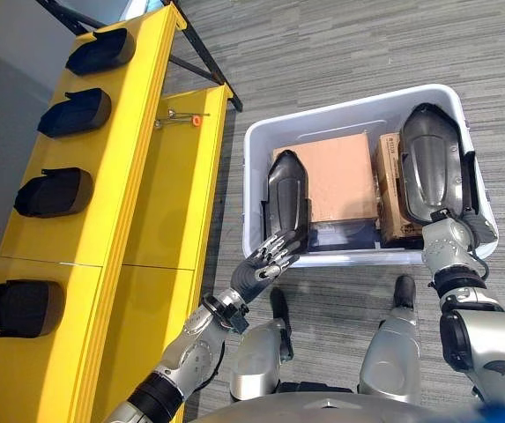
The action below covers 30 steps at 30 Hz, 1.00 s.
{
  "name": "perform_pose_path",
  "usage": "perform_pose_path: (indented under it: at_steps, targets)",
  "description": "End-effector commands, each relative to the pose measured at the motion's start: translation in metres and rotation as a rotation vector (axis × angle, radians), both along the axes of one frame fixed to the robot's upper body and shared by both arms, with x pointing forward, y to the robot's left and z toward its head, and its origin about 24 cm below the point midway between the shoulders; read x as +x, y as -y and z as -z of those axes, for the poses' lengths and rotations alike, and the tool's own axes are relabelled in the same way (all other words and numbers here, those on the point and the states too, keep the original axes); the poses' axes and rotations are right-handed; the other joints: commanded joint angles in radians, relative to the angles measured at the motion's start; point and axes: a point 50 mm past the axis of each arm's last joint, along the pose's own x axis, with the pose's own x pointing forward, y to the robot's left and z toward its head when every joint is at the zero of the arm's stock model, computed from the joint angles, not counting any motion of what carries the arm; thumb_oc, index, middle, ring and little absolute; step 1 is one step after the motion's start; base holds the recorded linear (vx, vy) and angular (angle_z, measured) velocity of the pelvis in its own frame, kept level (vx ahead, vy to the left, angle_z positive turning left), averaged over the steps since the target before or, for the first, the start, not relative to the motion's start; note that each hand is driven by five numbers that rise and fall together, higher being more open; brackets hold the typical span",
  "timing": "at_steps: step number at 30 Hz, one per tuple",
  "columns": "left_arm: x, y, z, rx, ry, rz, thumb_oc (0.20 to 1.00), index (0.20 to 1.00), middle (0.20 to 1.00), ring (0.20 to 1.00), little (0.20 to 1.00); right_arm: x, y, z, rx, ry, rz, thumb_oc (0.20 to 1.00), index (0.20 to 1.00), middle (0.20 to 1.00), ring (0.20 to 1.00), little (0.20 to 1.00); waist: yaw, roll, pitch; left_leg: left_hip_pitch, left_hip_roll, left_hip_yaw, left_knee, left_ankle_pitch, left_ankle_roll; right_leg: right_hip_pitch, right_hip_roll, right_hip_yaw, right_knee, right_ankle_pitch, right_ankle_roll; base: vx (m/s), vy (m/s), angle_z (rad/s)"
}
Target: Move parts from the plastic box to the shelf.
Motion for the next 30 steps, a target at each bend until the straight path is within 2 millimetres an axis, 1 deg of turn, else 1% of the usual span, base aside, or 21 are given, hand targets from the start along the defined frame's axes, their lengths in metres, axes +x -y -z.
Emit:
perform_pose_path:
  at_steps: [1, 2, 3, 4, 6, 8, 10, 13, 19, 22, 24, 25, 27, 30]
  targets:
    - [-0.004, 0.004, -0.018, -0.042, 0.082, 0.041, 1.000, 1.000, 1.000, 1.000, 1.000, 0.009, 0.007, -0.021, -0.144, -0.001, -0.093, 0.809, 0.809, 0.809, 0.809, 0.809, 0.021, 0.003, -0.019, -0.032, -0.031, -0.036, 0.038, -0.004, 0.048, 0.018, 0.022, -0.042, 0.162, -0.155, -0.054, 0.00, 0.000, 0.00]
    - [-0.004, 0.004, -0.017, -0.041, 0.082, 0.042, 1.000, 1.000, 1.000, 1.000, 1.000, 0.011, 0.004, -0.022, -0.170, -0.022, -0.117, 0.667, 0.667, 0.667, 0.667, 0.667, 0.023, 0.000, -0.020, -0.033, -0.031, -0.036, 0.037, -0.003, 0.047, 0.019, 0.022, -0.041, 0.160, -0.154, -0.054, 0.00, 0.000, 0.00]
    - [-0.004, 0.003, -0.018, -0.040, 0.083, 0.040, 1.000, 1.000, 1.000, 1.000, 1.000, 0.012, 0.004, -0.022, -0.182, -0.035, -0.142, 0.878, 0.878, 0.878, 0.878, 0.878, 0.023, -0.002, -0.019, -0.034, -0.030, -0.037, 0.038, -0.003, 0.047, 0.018, 0.022, -0.042, 0.160, -0.154, -0.054, 0.00, 0.000, 0.00]
    - [-0.004, 0.003, -0.018, -0.037, 0.084, 0.040, 1.000, 1.000, 1.000, 1.000, 1.000, 0.012, 0.004, -0.020, -0.180, -0.053, -0.165, 1.000, 1.000, 1.000, 1.000, 1.000, 0.023, -0.005, -0.020, -0.033, -0.029, -0.038, 0.038, -0.005, 0.045, 0.019, 0.023, -0.043, 0.160, -0.155, -0.053, 0.00, 0.000, 0.00]
    - [-0.003, 0.003, -0.020, -0.036, 0.086, 0.035, 1.000, 1.000, 1.000, 1.000, 1.000, 0.011, 0.003, -0.015, -0.183, -0.063, -0.186, 1.000, 1.000, 1.000, 1.000, 1.000, 0.023, -0.012, -0.020, -0.034, -0.025, -0.036, 0.041, -0.006, 0.044, 0.017, 0.024, -0.044, 0.162, -0.154, -0.053, -0.02, -0.033, 0.00]
    - [-0.002, 0.004, -0.020, -0.031, 0.087, 0.033, 1.000, 1.000, 1.000, 1.000, 1.000, 0.008, 0.000, -0.005, -0.141, -0.076, -0.191, 1.000, 1.000, 1.000, 1.000, 1.000, 0.021, -0.017, -0.023, -0.030, -0.022, -0.034, 0.039, -0.006, 0.044, 0.020, 0.027, -0.044, 0.158, -0.153, -0.052, 0.00, 0.000, 0.00]
    - [-0.002, 0.002, -0.019, -0.034, 0.082, 0.025, 1.000, 1.000, 1.000, 1.000, 1.000, 0.006, -0.002, 0.001, -0.135, -0.106, -0.220, 1.000, 1.000, 1.000, 1.000, 1.000, 0.019, -0.015, -0.027, -0.024, -0.021, -0.030, 0.033, -0.005, 0.043, 0.025, 0.026, -0.046, 0.155, -0.152, -0.051, 0.00, 0.000, 0.00]
    - [-0.002, 0.001, -0.018, -0.033, 0.083, 0.029, 1.000, 1.000, 1.000, 1.000, 1.000, 0.005, -0.003, 0.004, -0.139, -0.133, -0.229, 1.000, 1.000, 1.000, 1.000, 1.000, 0.019, -0.015, -0.029, -0.020, -0.021, -0.027, 0.031, -0.005, 0.043, 0.030, 0.026, -0.048, 0.152, -0.152, -0.051, 0.00, 0.000, 0.00]
    - [0.000, 0.001, -0.020, -0.033, 0.088, 0.030, 1.000, 1.000, 1.000, 1.000, 1.000, 0.004, -0.005, 0.010, -0.203, -0.201, -0.287, 1.000, 1.000, 1.000, 1.000, 1.000, 0.020, -0.020, -0.030, -0.018, -0.019, -0.028, 0.027, -0.003, 0.042, 0.034, 0.029, -0.050, 0.147, -0.150, -0.051, 0.00, 0.000, 0.00]
    - [0.000, 0.001, -0.021, -0.030, 0.093, 0.033, 1.000, 1.000, 1.000, 1.000, 1.000, 0.004, -0.006, 0.013, -0.254, -0.238, -0.361, 1.000, 1.000, 1.000, 1.000, 1.000, 0.019, -0.027, -0.031, -0.020, -0.017, -0.027, 0.026, -0.003, 0.040, 0.034, 0.030, -0.051, 0.144, -0.149, -0.049, -0.01, -0.011, 0.00]
    - [0.001, 0.000, -0.023, -0.023, 0.098, 0.028, 1.000, 1.000, 1.000, 1.000, 1.000, 0.005, -0.011, 0.014, -0.292, -0.237, -0.436, 1.000, 1.000, 1.000, 1.000, 1.000, 0.017, -0.037, -0.030, -0.020, -0.014, -0.026, 0.025, -0.002, 0.040, 0.034, 0.033, -0.050, 0.140, -0.146, -0.049, -0.04, -0.046, -0.01]
    - [0.001, -0.002, -0.024, -0.018, 0.105, 0.023, 1.000, 1.000, 1.000, 1.000, 1.000, 0.005, -0.017, 0.017, -0.339, -0.236, -0.529, 1.000, 1.000, 1.000, 1.000, 1.000, 0.015, -0.047, -0.031, -0.022, -0.010, -0.025, 0.025, -0.001, 0.040, 0.034, 0.036, -0.048, 0.135, -0.143, -0.049, -0.04, -0.061, -0.03]
    - [0.001, -0.003, -0.024, -0.018, 0.105, 0.019, 1.000, 1.000, 1.000, 1.000, 1.000, 0.003, -0.022, 0.021, -0.335, -0.223, -0.600, 1.000, 1.000, 1.000, 1.000, 1.000, 0.012, -0.053, -0.031, -0.022, -0.008, -0.024, 0.024, -0.001, 0.040, 0.033, 0.038, -0.046, 0.134, -0.142, -0.048, -0.03, -0.036, -0.03]
    - [0.000, -0.006, -0.024, -0.004, 0.109, 0.012, 1.000, 1.000, 1.000, 1.000, 1.000, 0.001, -0.038, 0.026, -0.370, -0.200, -0.722, 1.000, 1.000, 1.000, 1.000, 1.000, 0.003, -0.065, -0.034, -0.019, -0.003, -0.017, 0.022, 0.003, 0.039, 0.033, 0.043, -0.042, 0.127, -0.137, -0.048, 0.00, -0.010, -0.01]
